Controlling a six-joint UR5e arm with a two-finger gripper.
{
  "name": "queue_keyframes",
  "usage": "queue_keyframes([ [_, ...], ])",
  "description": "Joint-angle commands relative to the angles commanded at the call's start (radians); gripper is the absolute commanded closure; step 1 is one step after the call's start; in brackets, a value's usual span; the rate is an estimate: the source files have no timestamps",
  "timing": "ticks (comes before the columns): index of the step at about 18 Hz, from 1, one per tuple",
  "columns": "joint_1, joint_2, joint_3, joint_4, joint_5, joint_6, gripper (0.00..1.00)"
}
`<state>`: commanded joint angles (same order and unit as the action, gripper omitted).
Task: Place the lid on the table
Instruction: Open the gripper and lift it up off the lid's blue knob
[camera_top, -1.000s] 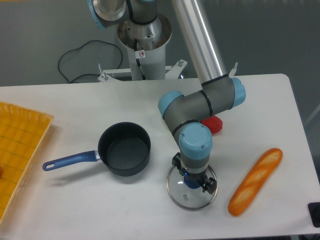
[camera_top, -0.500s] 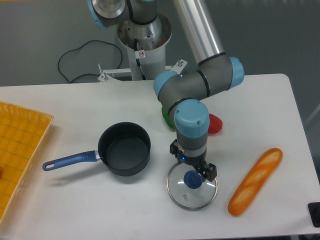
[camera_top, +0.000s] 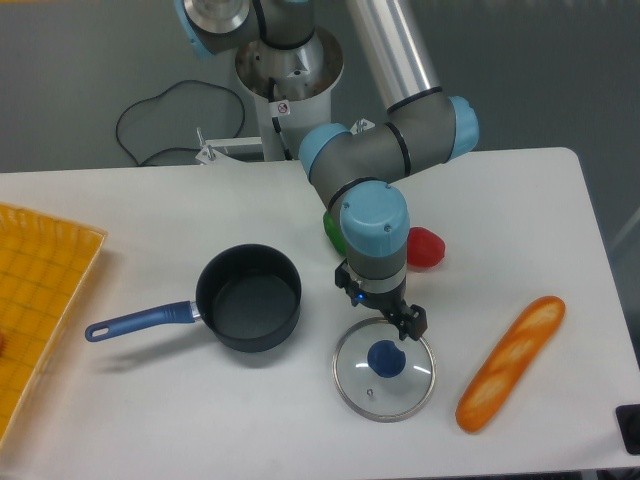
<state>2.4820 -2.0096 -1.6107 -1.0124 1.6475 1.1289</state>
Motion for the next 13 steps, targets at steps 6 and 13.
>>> queue_keyframes([
  [6, 0.072, 0.014, 0.138, -0.244, -0.06, 0.124, 0.0],
  [13, 0.123, 0.026, 0.201, -0.261, -0.103, 0.167, 0.0],
])
